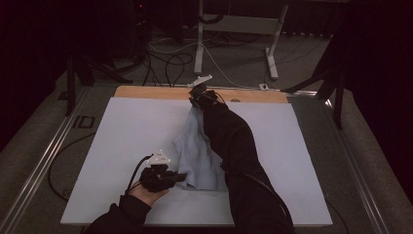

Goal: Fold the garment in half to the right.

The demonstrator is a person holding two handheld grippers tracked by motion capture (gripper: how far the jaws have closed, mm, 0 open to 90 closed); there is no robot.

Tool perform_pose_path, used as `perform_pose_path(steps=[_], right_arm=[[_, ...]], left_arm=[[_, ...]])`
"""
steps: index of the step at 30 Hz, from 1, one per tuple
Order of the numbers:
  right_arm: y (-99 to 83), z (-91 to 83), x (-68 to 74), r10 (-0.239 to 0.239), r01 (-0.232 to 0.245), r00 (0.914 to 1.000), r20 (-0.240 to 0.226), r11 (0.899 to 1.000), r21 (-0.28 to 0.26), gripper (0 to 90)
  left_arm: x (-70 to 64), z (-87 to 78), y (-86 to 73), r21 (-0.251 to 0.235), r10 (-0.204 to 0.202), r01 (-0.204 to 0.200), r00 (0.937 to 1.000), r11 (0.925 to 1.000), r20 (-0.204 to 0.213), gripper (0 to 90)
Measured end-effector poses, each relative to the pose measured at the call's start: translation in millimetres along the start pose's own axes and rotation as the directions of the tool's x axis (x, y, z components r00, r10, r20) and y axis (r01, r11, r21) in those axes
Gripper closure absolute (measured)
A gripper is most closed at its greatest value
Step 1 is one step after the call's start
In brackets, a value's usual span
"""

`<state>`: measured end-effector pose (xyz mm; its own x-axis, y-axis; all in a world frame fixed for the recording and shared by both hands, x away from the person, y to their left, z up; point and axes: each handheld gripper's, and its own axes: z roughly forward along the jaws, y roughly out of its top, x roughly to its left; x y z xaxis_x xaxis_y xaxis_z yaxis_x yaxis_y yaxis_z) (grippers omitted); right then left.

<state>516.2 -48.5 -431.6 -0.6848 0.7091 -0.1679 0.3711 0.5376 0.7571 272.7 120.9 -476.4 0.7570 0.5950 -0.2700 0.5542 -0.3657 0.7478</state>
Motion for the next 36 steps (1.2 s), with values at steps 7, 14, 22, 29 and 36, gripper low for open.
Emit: perform_pose_path(steps=[7,14,22,29,36], right_arm=[[-2.6,-15.6,-9.7,0.006,-0.006,1.0000,-0.001,1.000,-0.028,84.8],[-10.3,-34.4,-24.0,0.017,-0.017,0.9998,0.007,0.998,-0.052,84.7],[-21.4,-44.1,-33.8,0.028,-0.028,0.9996,0.005,0.997,-0.070,84.7],[-31.9,-53.7,-44.4,0.040,-0.040,0.9992,0.002,0.995,-0.086,84.6],[-42.3,-56.8,-54.0,0.053,-0.053,0.9986,-0.003,0.994,-0.092,84.6]], left_arm=[[-11.9,5.4,13.6,-0.001,0.028,-0.028,0.9994,0.9996,0.022,85.7],[-25.3,15.5,27.8,0.006,0.061,-0.061,0.9974,0.9981,0.038,85.7],[-37.5,30.8,36.4,0.016,0.090,-0.091,0.9944,0.9958,0.056,85.7],[-46.2,45.1,41.5,0.030,0.101,-0.103,0.9923,0.9942,0.072,85.8],[-55.3,63.8,49.9,0.053,0.117,-0.122,0.9897,0.9912,0.082,85.8]])
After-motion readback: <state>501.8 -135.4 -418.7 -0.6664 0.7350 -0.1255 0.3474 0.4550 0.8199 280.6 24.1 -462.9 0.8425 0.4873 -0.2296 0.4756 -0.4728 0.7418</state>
